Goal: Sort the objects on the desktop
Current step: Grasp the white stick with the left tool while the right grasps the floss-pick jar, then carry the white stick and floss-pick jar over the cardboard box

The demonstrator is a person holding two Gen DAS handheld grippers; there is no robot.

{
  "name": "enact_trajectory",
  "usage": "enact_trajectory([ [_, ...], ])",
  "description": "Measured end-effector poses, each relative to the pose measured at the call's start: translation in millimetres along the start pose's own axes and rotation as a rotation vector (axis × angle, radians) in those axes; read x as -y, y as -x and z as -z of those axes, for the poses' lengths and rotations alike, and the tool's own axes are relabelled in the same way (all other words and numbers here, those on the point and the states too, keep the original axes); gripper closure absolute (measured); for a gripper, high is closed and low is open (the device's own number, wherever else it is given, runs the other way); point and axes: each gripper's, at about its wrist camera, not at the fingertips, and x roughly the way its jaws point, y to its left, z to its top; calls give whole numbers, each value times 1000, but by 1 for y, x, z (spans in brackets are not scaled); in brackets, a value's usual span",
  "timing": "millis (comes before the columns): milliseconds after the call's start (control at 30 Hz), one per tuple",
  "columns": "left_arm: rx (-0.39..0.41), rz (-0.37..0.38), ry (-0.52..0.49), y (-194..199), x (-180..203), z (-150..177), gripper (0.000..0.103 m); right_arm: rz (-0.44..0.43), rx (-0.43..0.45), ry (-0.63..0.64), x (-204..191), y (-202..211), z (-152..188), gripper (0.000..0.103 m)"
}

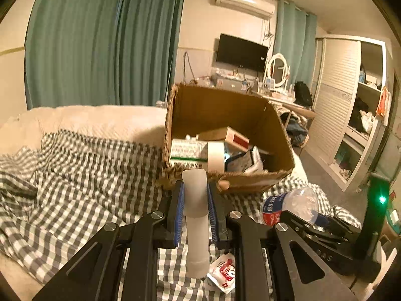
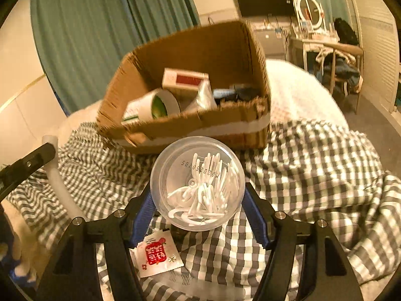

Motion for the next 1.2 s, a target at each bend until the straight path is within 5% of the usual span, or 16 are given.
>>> enact_trajectory([
  [367,90,21,-40,37,17,-30,85,-2,247,90,-37,74,-18,37],
  [667,154,44,-72,59,29,-70,85,-38,367,119,-53,116,-55,37],
  [1200,172,56,-88,44,38,-132,85,-46,420,139,-59,141,-125,39],
])
